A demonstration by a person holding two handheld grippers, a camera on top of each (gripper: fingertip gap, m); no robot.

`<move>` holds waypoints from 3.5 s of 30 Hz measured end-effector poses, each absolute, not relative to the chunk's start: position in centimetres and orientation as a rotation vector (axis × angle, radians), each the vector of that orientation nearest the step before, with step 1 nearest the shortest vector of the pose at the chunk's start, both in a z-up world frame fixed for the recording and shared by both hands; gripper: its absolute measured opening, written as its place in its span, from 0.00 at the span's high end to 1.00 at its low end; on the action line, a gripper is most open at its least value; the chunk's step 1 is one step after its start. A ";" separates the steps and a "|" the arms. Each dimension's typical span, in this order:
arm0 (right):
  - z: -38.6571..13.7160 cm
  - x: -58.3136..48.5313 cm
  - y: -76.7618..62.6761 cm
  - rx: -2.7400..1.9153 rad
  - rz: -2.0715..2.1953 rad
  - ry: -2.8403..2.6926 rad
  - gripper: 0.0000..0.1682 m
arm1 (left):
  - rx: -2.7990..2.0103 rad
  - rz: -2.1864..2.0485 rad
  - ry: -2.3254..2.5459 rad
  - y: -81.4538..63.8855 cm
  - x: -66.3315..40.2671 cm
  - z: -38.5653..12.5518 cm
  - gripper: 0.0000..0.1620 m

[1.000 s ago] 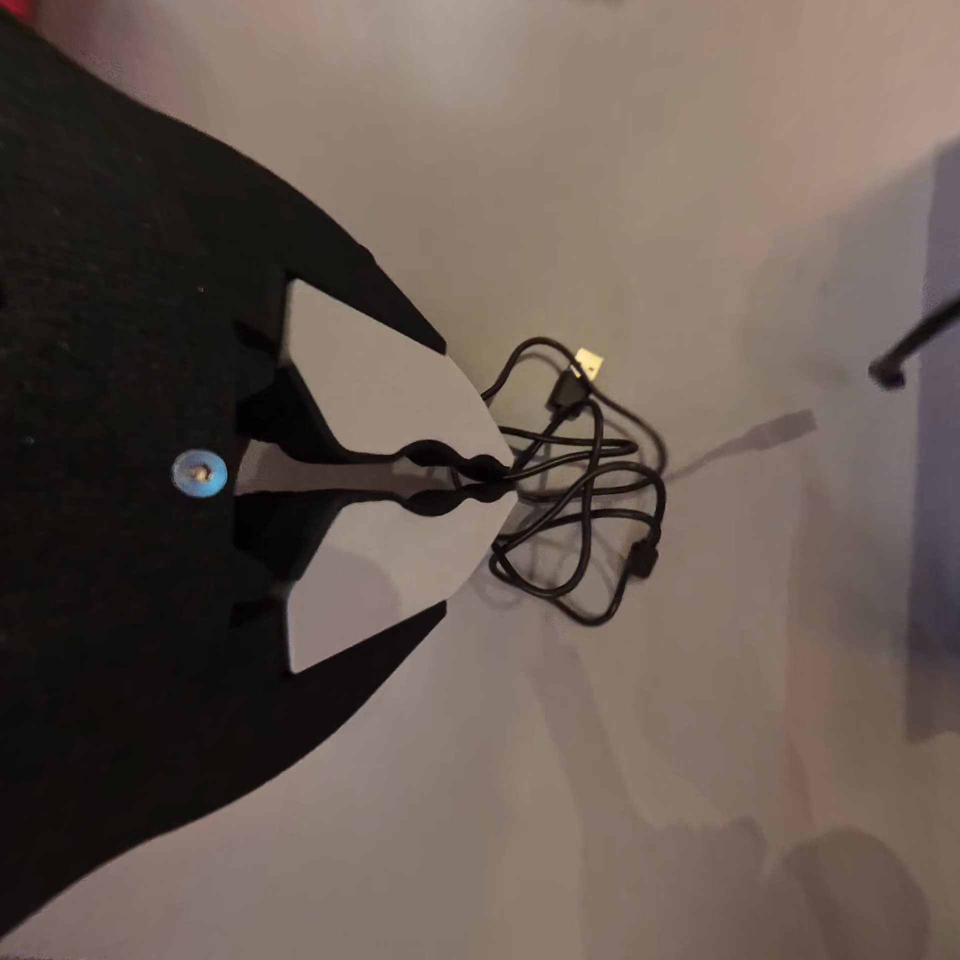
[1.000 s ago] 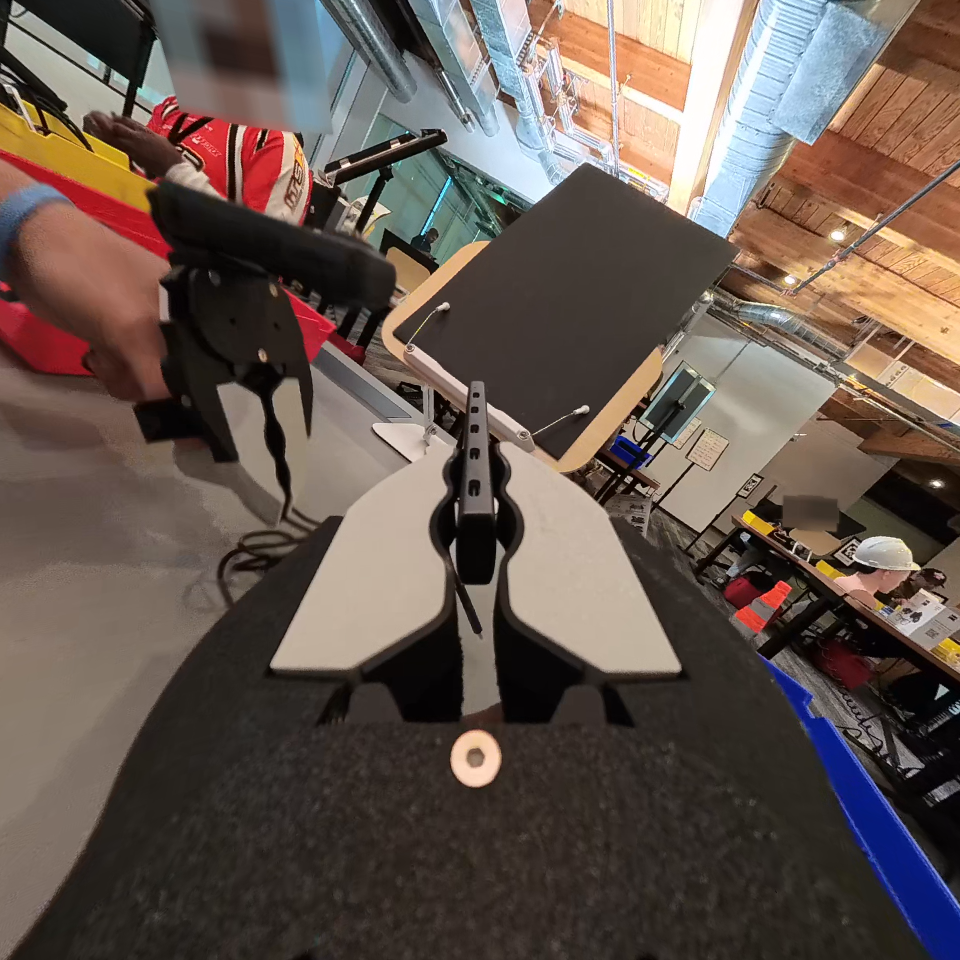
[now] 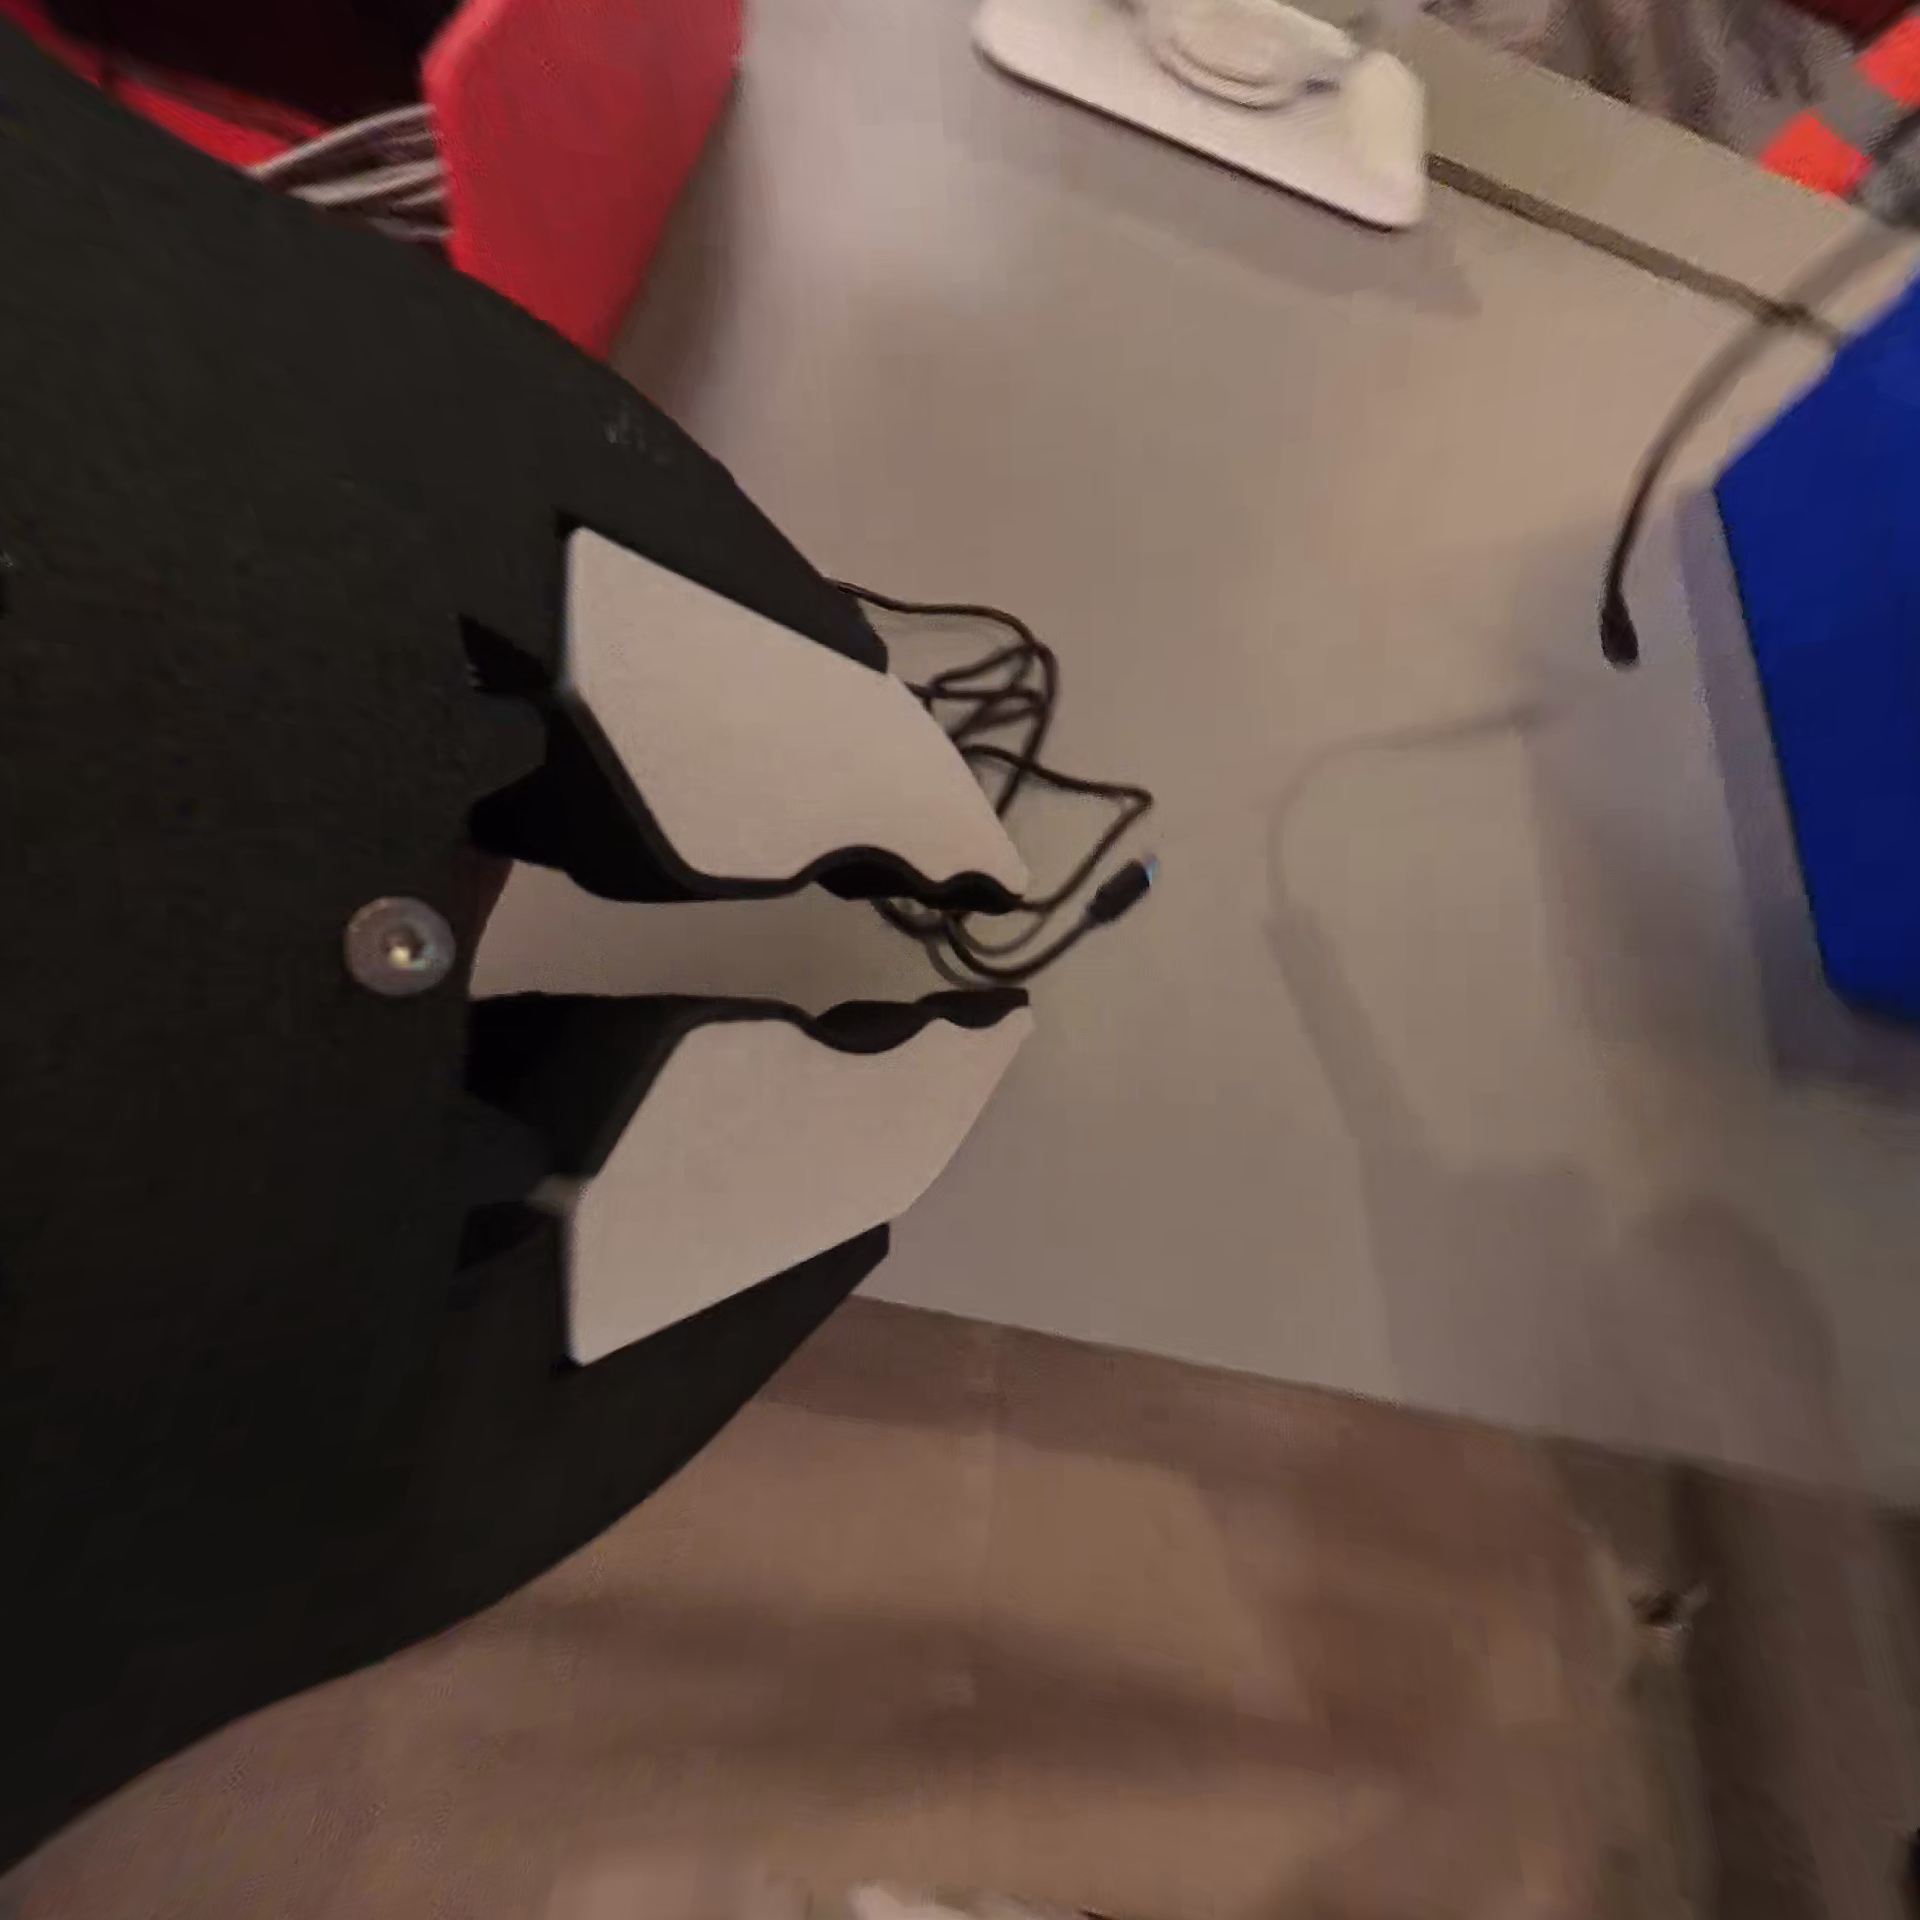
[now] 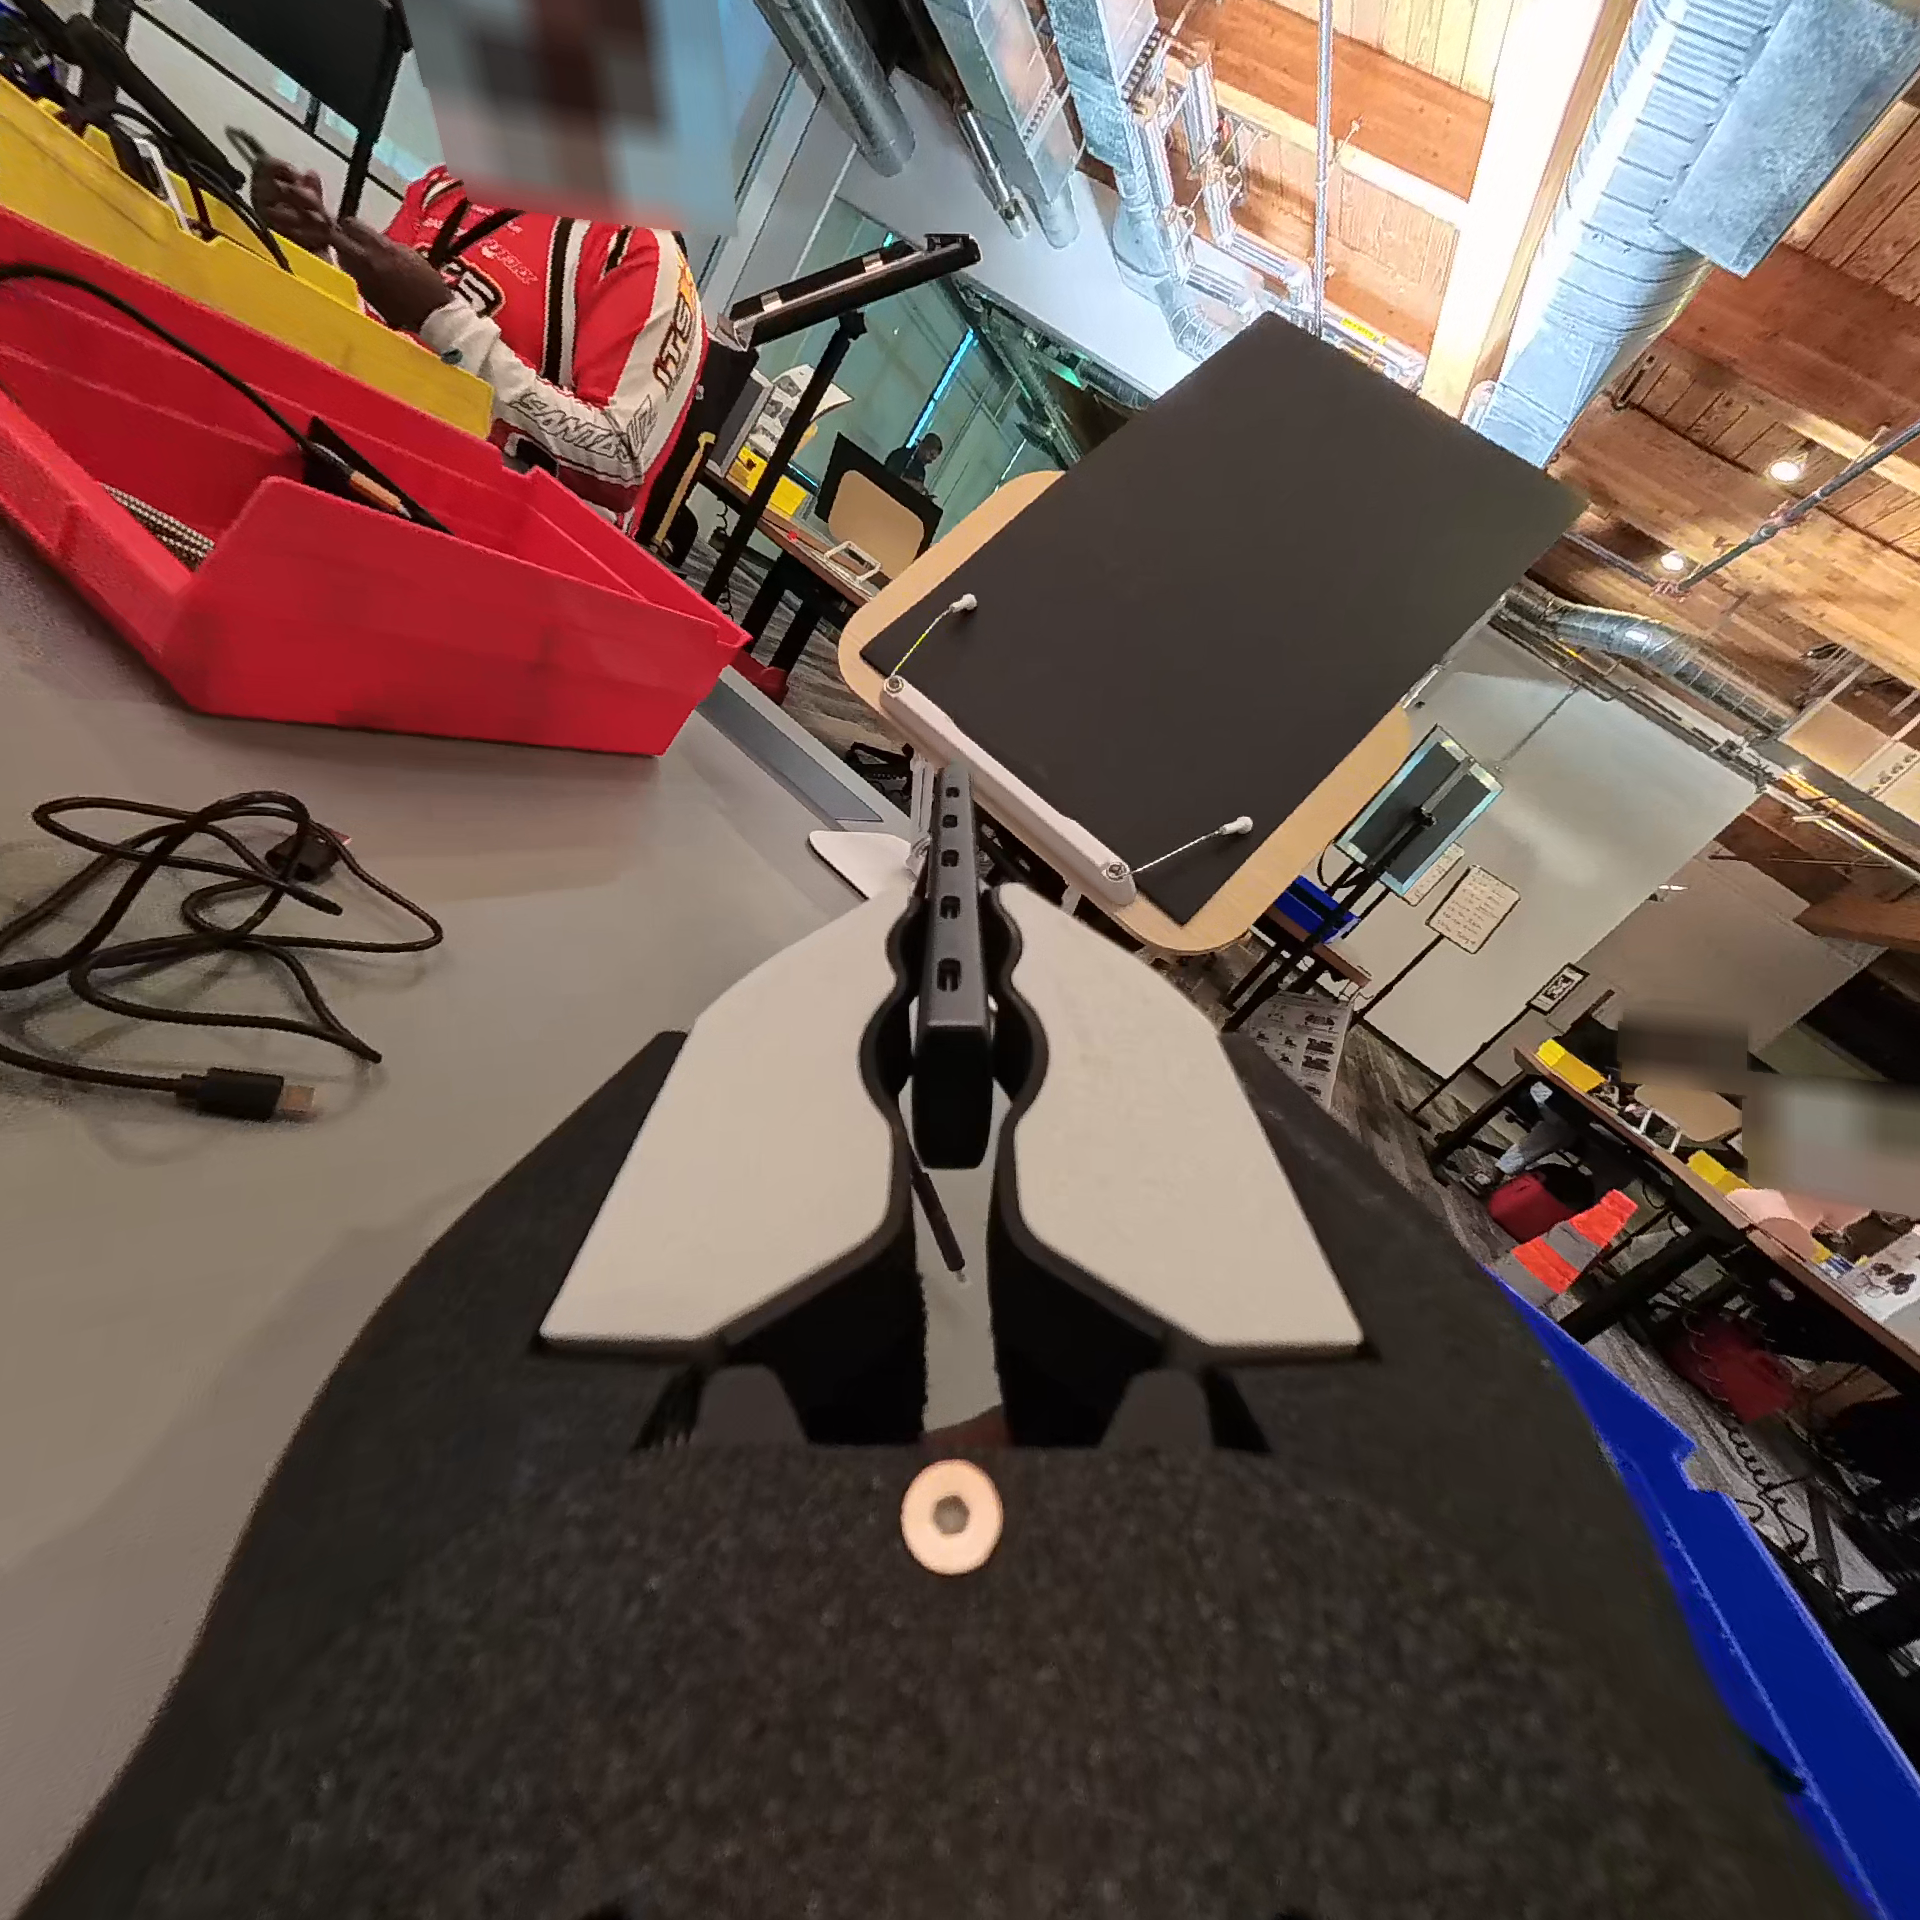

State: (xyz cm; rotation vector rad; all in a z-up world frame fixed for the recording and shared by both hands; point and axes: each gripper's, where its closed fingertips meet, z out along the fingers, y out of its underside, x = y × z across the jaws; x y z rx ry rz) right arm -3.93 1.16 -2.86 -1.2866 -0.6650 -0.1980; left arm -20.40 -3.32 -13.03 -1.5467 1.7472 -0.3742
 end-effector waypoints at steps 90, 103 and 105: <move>-6.7 -10.8 -0.7 -1.151 -0.293 -1.094 0.94 | -1.325 -1.292 2.089 -6.8 -15.4 -5.1 0.99; -7.4 -8.9 1.0 -1.269 -0.378 -1.026 0.94 | -1.517 -1.028 1.688 -2.1 -13.2 -4.3 0.99; -7.6 -8.7 1.1 -1.282 -0.393 -1.025 0.94 | -1.553 -0.933 1.639 -1.9 -13.1 -5.0 0.98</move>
